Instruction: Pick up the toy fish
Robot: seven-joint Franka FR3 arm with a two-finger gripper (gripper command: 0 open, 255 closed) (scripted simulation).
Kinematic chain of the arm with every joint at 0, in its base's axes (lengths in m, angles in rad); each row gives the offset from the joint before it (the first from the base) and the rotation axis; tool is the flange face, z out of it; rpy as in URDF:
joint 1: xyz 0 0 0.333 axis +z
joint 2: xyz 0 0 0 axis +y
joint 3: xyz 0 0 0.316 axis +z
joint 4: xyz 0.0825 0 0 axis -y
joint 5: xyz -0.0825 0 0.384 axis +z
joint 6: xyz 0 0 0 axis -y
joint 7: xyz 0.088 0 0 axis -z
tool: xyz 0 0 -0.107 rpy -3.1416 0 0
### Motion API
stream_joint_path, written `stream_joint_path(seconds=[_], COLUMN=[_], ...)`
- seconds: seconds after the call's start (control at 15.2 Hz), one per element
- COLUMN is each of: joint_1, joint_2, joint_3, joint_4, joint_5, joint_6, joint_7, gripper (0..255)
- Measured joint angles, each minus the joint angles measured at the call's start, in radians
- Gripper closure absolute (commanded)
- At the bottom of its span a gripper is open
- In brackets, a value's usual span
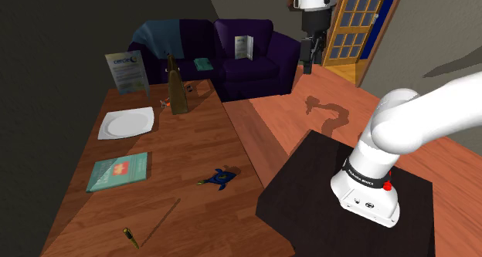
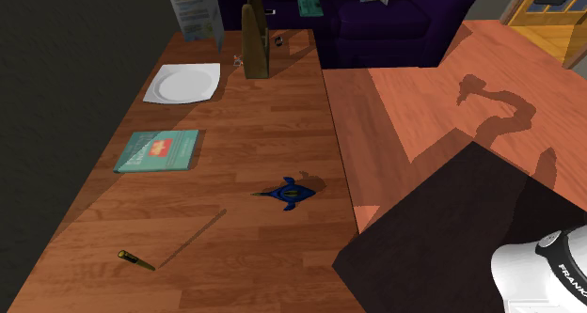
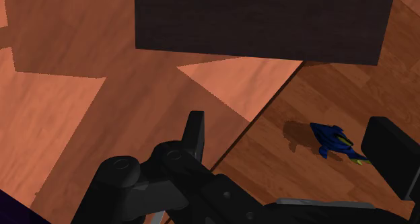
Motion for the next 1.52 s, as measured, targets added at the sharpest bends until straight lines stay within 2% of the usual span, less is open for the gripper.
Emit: stream_joint_path(seconds=[0.2,0.73,0.99,1.25,1.52], joint_1=[0.002,0.022,0.028,0.041,0.044], joint_2=[0.002,0.117,0.215,0.331,0.5], joint_3=[0.008,0.073,0.101,0.136,0.167], joint_4=[-0.037,-0.183,-0.25,-0.27,-0.257], joint_5=[0.013,0.1,0.136,0.173,0.194], joint_6=[0.042,0.327,0.505,0.659,0.834], joint_7=[0.017,0.122,0.16,0.207,0.247], gripper=[0,0,0,0,0])
